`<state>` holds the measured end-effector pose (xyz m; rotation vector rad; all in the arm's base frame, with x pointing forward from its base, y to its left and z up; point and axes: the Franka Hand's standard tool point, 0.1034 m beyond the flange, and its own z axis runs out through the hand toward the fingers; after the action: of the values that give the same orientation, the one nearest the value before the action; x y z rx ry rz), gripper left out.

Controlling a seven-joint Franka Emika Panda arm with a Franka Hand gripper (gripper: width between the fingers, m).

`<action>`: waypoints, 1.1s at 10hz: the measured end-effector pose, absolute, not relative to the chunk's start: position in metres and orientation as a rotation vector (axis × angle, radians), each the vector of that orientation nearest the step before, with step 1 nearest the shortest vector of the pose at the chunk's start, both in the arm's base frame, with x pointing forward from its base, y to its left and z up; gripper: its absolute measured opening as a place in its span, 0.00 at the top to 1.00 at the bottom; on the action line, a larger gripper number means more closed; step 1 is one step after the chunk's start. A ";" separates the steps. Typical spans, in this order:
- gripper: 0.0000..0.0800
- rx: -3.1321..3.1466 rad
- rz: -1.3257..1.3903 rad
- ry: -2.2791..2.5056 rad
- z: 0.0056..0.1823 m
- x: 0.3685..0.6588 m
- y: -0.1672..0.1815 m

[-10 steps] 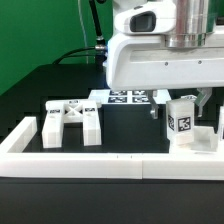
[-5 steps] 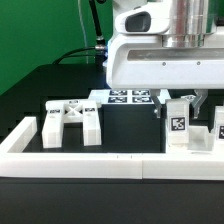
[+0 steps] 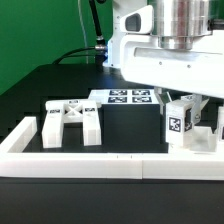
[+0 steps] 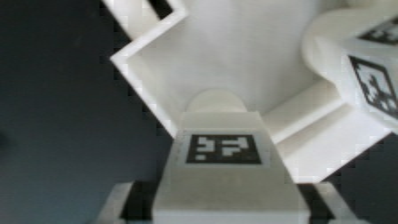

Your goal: Assemble chair

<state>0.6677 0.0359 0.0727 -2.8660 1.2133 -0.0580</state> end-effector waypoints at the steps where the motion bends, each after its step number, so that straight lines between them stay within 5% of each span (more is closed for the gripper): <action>1: 0.64 -2.824 -0.057 1.304 0.073 0.668 0.038; 7: 0.64 -2.538 -0.038 1.771 0.072 0.668 0.044; 8: 0.43 -2.598 -0.039 1.684 0.073 0.668 0.044; 9: 0.43 -2.644 -0.043 1.614 0.073 0.668 0.045; 10: 0.24 -2.727 -0.047 1.470 0.074 0.668 0.046; 11: 0.24 -2.796 -0.053 1.335 0.075 0.669 0.047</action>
Offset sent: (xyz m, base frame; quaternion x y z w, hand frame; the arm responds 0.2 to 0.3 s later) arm 0.0048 0.0024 -0.0037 -0.0156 -0.0011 0.2931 0.9559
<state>0.6687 0.0473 0.0751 -2.7962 1.3355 -0.0527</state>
